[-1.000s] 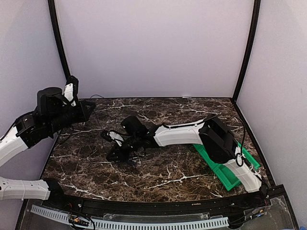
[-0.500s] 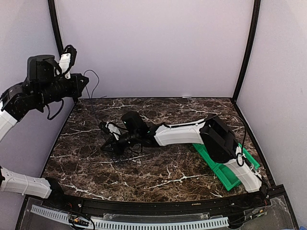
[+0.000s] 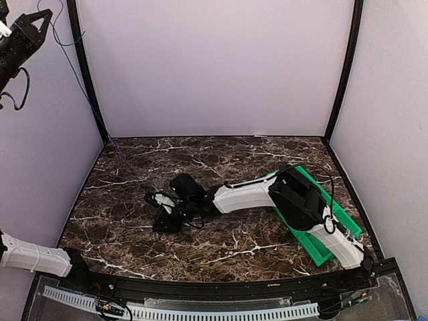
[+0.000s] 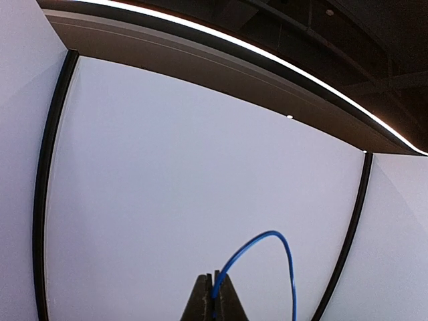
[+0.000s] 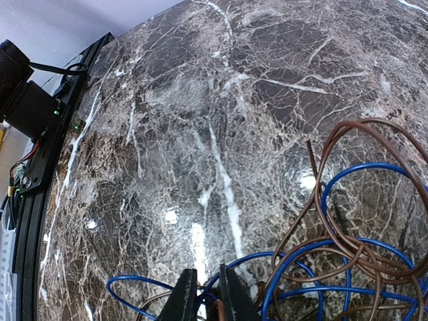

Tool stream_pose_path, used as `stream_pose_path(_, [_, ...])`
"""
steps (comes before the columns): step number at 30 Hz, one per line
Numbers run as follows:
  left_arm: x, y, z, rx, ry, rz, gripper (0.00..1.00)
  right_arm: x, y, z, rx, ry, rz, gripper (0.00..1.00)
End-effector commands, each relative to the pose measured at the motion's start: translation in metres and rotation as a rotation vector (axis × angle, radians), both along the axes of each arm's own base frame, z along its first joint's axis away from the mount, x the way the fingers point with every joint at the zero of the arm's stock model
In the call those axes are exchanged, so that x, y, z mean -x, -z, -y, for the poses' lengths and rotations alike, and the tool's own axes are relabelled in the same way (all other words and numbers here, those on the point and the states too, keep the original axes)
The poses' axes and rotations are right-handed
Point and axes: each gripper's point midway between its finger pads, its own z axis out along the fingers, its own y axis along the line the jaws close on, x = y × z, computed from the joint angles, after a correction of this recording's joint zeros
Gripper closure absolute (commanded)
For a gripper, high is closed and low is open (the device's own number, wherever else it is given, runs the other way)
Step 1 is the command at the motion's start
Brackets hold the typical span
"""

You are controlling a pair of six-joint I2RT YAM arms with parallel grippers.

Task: Untangle the cables
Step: Pull one of the twisted cables from the tangled cable pile, then pick up one of the twisted cables from the tangled cable pile.

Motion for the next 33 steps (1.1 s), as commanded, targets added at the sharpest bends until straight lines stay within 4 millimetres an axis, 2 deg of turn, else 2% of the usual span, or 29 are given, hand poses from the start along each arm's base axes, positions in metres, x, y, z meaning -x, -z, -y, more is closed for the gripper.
stream_pose_path(1, [-0.020,0.006,0.013,-0.032,-0.024,-0.009,1.00,0.008,0.028,0.015,0.104,0.012,-0.023,0.83])
stream_pose_path(4, [-0.023,0.009,0.013,-0.046,-0.043,-0.012,1.00,0.008,0.023,0.018,0.107,-0.004,-0.014,0.68])
stream_pose_path(6, [-0.028,0.017,0.014,-0.060,-0.058,-0.030,1.00,0.009,0.010,0.020,0.096,-0.035,0.007,0.62])
stream_pose_path(8, [-0.036,0.031,0.018,-0.107,-0.077,-0.056,1.00,0.007,-0.013,0.026,0.068,-0.055,0.052,0.58])
stream_pose_path(14, [-0.046,0.065,0.021,-0.151,-0.104,-0.120,1.00,-0.005,-0.082,0.053,-0.009,-0.064,0.169,0.50])
stream_pose_path(17, [-0.043,0.078,0.016,-0.139,-0.113,-0.135,1.00,-0.011,-0.114,0.064,-0.055,-0.054,0.215,0.47])
stream_pose_path(20, [-0.047,0.101,0.020,-0.121,-0.086,-0.184,1.00,-0.011,-0.139,0.067,-0.110,-0.059,0.219,0.46])
stream_pose_path(23, [-0.050,0.117,0.029,-0.118,-0.039,-0.229,1.00,-0.012,-0.157,0.059,-0.149,-0.058,0.204,0.46])
stream_pose_path(26, [-0.052,0.123,0.036,-0.118,-0.006,-0.247,1.00,-0.018,-0.160,0.050,-0.152,-0.053,0.191,0.45])
stream_pose_path(31, [-0.051,0.120,0.041,-0.091,0.029,-0.245,1.00,-0.032,-0.145,0.035,-0.124,-0.024,0.176,0.44])
stream_pose_path(33, [-0.052,0.119,0.043,-0.092,0.039,-0.245,1.00,-0.034,-0.143,0.031,-0.121,-0.026,0.169,0.48])
